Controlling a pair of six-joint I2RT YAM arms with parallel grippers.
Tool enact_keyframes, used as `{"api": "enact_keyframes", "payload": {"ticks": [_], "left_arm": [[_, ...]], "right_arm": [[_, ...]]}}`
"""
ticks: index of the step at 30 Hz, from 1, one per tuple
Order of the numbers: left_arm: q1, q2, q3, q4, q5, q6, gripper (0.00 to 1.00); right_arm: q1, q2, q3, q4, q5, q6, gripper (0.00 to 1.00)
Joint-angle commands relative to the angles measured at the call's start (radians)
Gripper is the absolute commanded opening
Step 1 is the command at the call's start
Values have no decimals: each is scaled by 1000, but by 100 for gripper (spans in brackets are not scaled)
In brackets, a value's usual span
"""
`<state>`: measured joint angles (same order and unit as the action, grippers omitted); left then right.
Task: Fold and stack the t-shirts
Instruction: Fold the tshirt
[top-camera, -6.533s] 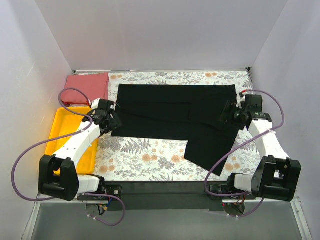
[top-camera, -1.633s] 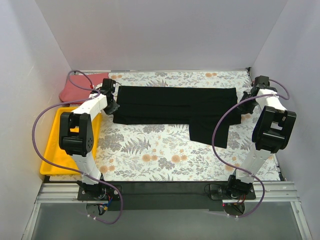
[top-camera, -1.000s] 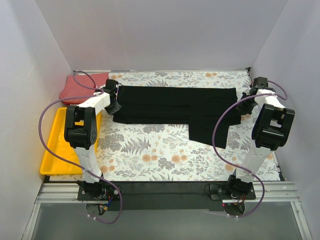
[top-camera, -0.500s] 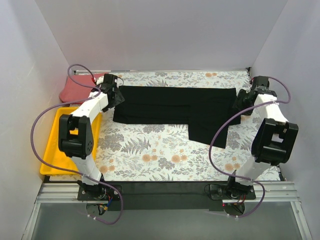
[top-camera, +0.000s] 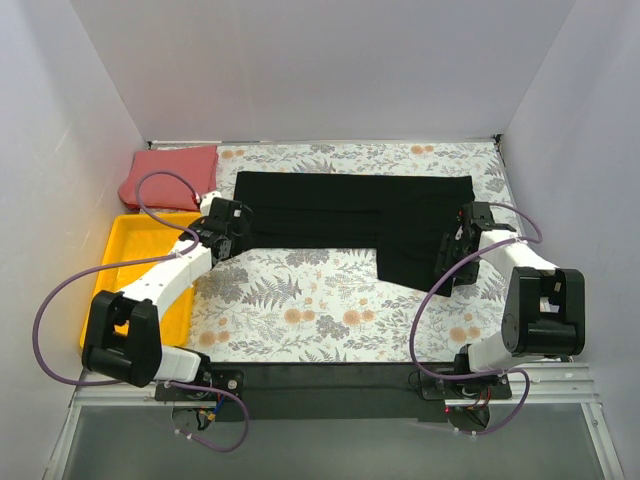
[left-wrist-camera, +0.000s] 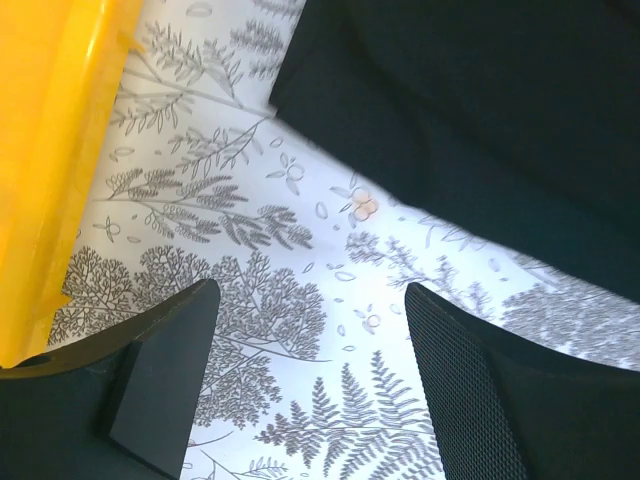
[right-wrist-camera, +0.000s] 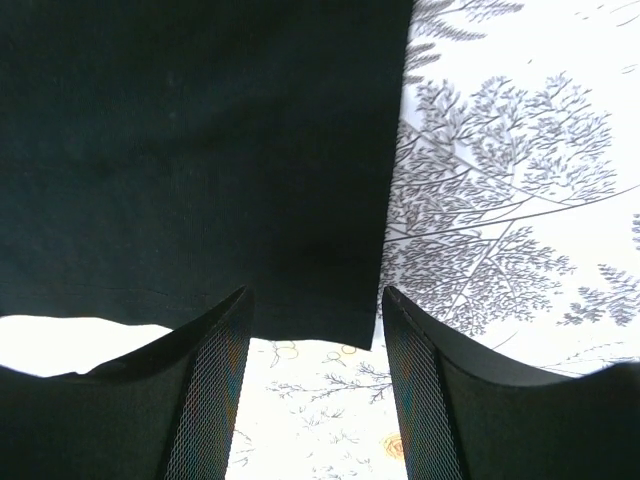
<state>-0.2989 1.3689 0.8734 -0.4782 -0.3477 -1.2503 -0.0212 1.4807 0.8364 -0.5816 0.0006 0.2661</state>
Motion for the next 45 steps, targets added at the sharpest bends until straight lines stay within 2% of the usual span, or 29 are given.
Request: {"api": "enact_keyframes", "payload": {"ticks": [1, 7, 10, 11, 14, 20, 31, 38, 45], "left_arm": [[-9, -48, -59, 96, -17, 20, 74], [-13, -24, -91, 147, -40, 32, 74], [-13, -27, -88, 150, -42, 34, 74], [-11, -28, -86, 151, -50, 34, 74], [-13, -30, -86, 151, -62, 32, 74], [-13, -24, -90, 151, -63, 26, 73], [-13, -2, -96, 151, -79, 20, 73], [-13, 21, -94, 151, -86, 20, 73], [-13, 39, -91, 153, -80, 17, 73]], "right_arm": [[20, -27, -25, 35, 81, 28, 61], [87, 16, -72, 68, 117, 56, 53], [102, 32, -88, 81, 121, 65, 35], [106, 36, -88, 80, 119, 67, 22], [106, 27, -45, 74, 110, 64, 1], [102, 50, 188, 35, 92, 55, 1], [69, 386, 758, 19, 7, 68, 1], [44, 571, 981, 23, -40, 71, 1], [38, 668, 1076, 37, -63, 82, 1]]}}
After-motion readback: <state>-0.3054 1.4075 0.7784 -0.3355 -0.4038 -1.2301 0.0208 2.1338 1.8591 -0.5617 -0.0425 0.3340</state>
